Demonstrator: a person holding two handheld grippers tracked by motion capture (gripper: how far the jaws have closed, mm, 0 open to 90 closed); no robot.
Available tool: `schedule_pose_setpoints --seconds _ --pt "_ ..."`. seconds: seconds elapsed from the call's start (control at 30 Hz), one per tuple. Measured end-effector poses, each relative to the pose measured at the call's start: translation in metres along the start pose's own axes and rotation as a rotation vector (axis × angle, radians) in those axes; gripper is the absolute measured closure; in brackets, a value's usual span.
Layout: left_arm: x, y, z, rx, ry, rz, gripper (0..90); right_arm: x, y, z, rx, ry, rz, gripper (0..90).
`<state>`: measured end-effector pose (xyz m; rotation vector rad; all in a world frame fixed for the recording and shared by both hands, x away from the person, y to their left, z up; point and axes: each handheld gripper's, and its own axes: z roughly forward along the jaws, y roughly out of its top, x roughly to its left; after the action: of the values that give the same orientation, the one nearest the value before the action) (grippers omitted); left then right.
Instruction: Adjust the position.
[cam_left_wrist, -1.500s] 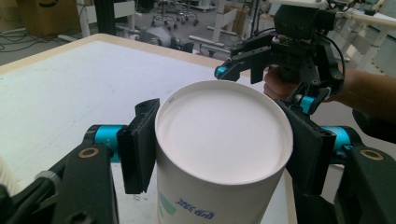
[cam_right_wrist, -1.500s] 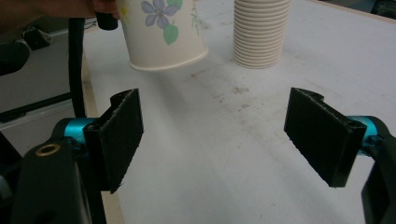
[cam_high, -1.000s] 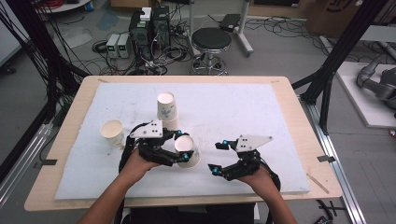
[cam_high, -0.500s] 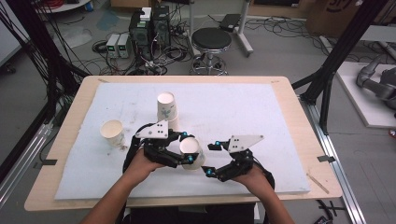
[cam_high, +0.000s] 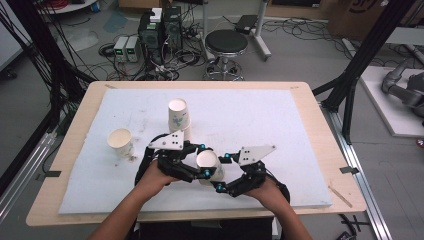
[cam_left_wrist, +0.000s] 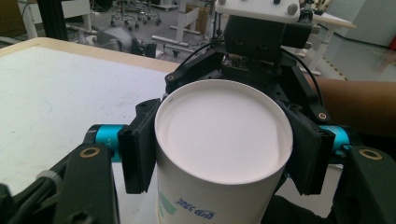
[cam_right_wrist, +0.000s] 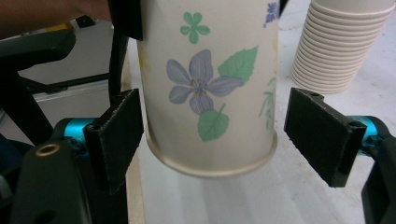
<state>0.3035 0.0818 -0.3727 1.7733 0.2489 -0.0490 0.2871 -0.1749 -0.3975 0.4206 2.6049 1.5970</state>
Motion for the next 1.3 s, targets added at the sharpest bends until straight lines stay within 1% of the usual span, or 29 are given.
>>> schedule_pose_setpoints --seconds 0.17,0.23,0.3,0.37,0.5,0.6,0.73,0.8,0.9,0.93,1.0,1.17,1.23,1.3 --pt "0.0 -0.002 0.003 -0.007 -0.01 -0.014 35.5 0.001 0.001 0.004 -0.005 0.011 -0.001 21.0" --pt "0.0 -0.002 0.004 -0.01 -0.01 -0.013 35.5 0.001 0.001 0.005 -0.005 0.02 -0.006 25.0" --pt "0.0 -0.002 0.004 -0.016 -0.011 -0.02 35.6 0.001 0.001 0.006 -0.009 0.033 -0.009 25.9" --pt "0.0 -0.003 0.004 -0.018 -0.013 -0.02 35.6 0.0 0.001 0.006 -0.01 0.034 -0.007 26.7" --pt "0.0 -0.003 0.004 -0.015 -0.012 -0.012 36.0 0.0 0.0 0.005 -0.012 0.031 -0.01 30.2" --pt "0.0 -0.003 0.004 -0.014 -0.011 0.002 36.2 0.0 0.0 0.005 -0.008 0.026 -0.015 33.8" --pt "-0.002 -0.004 0.004 -0.011 0.007 0.017 36.1 0.0 0.001 0.005 0.013 0.03 -0.016 36.5" --pt "-0.002 -0.004 0.004 -0.001 0.028 0.016 31.5 0.0 0.001 0.005 0.022 0.032 -0.014 37.2" --pt "-0.001 -0.004 0.003 0.012 0.046 0.01 21.2 0.0 0.001 0.005 0.026 0.038 -0.022 37.3" --pt "-0.002 -0.004 0.002 0.011 0.043 0.005 19.6 0.0 0.001 0.006 0.027 0.039 -0.023 37.2" --pt "-0.003 -0.003 0.001 0.014 0.035 0.009 19.0 0.0 0.001 0.005 0.036 0.03 -0.029 37.5" --pt "-0.004 -0.002 -0.005 0.059 0.034 0.023 18.4 -0.001 0.002 0.004 0.071 0.019 -0.042 37.5" --pt "-0.003 -0.001 -0.007 0.074 0.037 0.022 17.9 -0.002 0.004 0.003 0.093 0.014 -0.048 37.4" --pt "-0.003 0.0 -0.01 0.094 0.044 0.019 17.7 -0.003 0.006 0.003 0.126 0.008 -0.068 37.5"
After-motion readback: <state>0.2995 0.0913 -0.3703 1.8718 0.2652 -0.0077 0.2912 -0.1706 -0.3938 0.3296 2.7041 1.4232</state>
